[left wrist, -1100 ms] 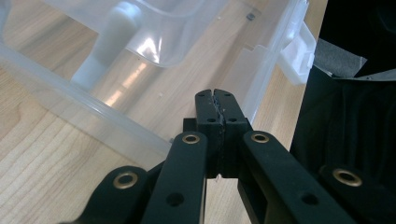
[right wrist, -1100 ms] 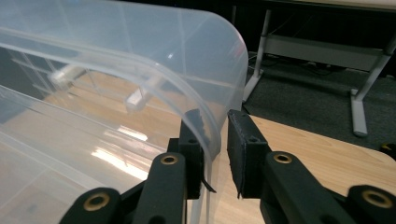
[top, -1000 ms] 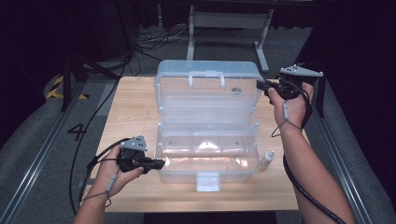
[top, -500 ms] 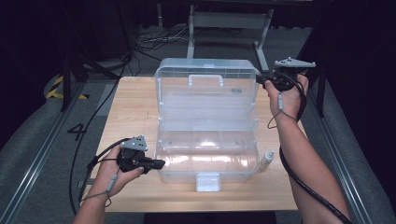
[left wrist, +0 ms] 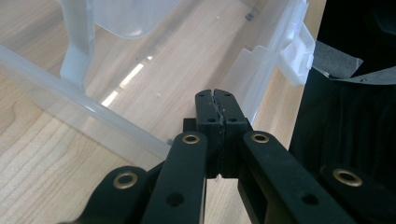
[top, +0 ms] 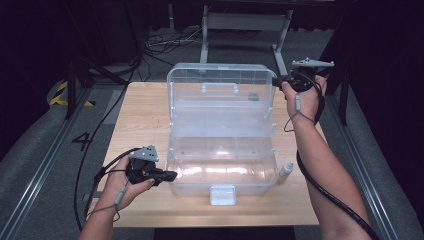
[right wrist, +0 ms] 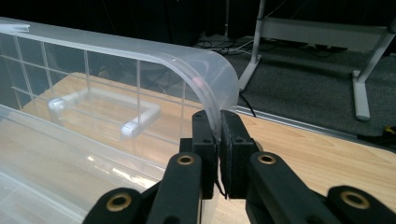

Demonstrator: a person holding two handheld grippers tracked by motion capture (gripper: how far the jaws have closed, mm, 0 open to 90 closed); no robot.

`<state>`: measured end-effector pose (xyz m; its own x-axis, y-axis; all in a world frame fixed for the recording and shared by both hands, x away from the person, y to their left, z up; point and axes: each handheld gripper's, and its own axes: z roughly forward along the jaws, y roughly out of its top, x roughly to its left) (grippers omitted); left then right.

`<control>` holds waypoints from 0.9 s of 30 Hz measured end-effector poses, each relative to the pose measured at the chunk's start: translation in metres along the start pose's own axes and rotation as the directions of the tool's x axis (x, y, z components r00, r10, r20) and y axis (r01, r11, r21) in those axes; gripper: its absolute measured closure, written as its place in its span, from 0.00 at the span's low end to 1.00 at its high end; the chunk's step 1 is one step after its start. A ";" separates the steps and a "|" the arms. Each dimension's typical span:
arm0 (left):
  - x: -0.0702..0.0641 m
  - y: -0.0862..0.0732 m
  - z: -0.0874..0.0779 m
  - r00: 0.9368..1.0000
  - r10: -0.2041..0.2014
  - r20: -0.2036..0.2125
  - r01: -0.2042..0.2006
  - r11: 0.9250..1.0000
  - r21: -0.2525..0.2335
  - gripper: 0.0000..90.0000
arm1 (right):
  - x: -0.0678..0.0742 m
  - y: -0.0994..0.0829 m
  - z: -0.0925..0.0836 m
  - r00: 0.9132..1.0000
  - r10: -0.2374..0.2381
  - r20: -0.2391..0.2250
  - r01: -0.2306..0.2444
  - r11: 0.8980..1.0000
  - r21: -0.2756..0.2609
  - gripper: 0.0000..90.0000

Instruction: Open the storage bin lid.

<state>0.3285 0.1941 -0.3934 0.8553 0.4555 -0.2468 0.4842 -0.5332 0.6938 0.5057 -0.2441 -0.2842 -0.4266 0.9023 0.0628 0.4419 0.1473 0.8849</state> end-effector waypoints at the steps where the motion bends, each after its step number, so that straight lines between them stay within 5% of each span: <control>1: 0.000 0.000 0.000 1.000 0.001 0.000 -0.001 1.000 0.000 1.00 | -0.001 0.000 0.002 1.000 0.003 -0.002 -0.003 1.000 0.003 0.96; 27: -0.006 -0.002 0.000 0.999 -0.010 -0.042 0.010 1.000 -0.015 1.00 | -0.022 0.011 0.046 0.995 0.101 -0.026 -0.097 0.988 0.122 0.96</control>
<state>0.3227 0.1926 -0.3933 0.8418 0.4904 -0.2256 0.4896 -0.5176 0.7017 0.5559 -0.2439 -0.2974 -0.4000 0.9017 0.1640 0.5743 0.1072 0.8116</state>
